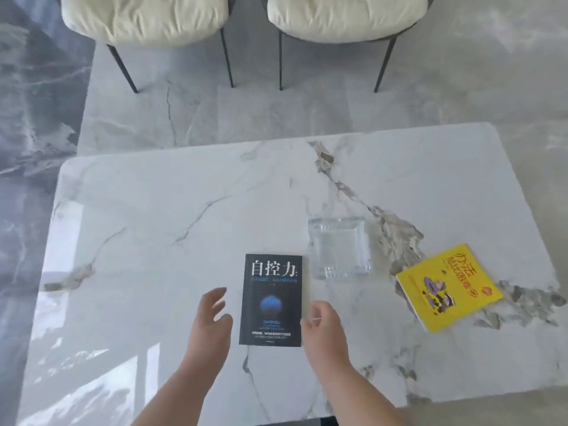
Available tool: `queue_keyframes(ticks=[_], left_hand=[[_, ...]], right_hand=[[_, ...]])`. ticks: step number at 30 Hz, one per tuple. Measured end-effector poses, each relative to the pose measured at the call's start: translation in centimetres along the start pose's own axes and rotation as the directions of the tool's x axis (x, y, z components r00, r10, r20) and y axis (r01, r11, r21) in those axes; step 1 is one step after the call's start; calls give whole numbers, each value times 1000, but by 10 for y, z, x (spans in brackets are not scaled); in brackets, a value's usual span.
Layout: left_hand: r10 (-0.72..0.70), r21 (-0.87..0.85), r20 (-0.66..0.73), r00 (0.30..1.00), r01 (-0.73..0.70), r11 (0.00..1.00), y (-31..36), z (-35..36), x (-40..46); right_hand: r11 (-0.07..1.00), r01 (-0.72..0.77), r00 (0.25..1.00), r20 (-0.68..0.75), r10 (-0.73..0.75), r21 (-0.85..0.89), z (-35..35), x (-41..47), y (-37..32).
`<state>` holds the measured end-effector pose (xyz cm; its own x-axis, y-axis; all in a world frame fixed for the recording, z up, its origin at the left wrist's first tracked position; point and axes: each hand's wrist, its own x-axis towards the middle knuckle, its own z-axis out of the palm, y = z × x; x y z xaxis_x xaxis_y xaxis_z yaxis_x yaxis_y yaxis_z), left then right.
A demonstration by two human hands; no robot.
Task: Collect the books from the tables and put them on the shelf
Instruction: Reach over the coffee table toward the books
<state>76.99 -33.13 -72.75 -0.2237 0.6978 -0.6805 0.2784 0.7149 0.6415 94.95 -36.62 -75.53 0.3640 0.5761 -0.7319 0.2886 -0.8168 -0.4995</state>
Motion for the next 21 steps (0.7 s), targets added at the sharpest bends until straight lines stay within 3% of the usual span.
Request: queue_keyframes(ticks=[5, 11, 17, 21], left_hand=[[-61, 46, 64, 996, 58, 997, -53, 39, 37], [-4, 186, 36, 999, -3, 983, -66, 45, 48], [-65, 272, 52, 997, 48, 961, -52, 31, 44], [-28, 330, 2, 1000, 26, 943, -21, 46, 30]], right_hand=[[997, -65, 993, -106, 60, -50, 40, 48, 35], [999, 20, 994, -110, -25, -48, 63, 58, 38], [995, 82, 990, 111, -88, 56, 44, 50, 33], [975, 38, 996, 73, -55, 220, -11, 32, 46]])
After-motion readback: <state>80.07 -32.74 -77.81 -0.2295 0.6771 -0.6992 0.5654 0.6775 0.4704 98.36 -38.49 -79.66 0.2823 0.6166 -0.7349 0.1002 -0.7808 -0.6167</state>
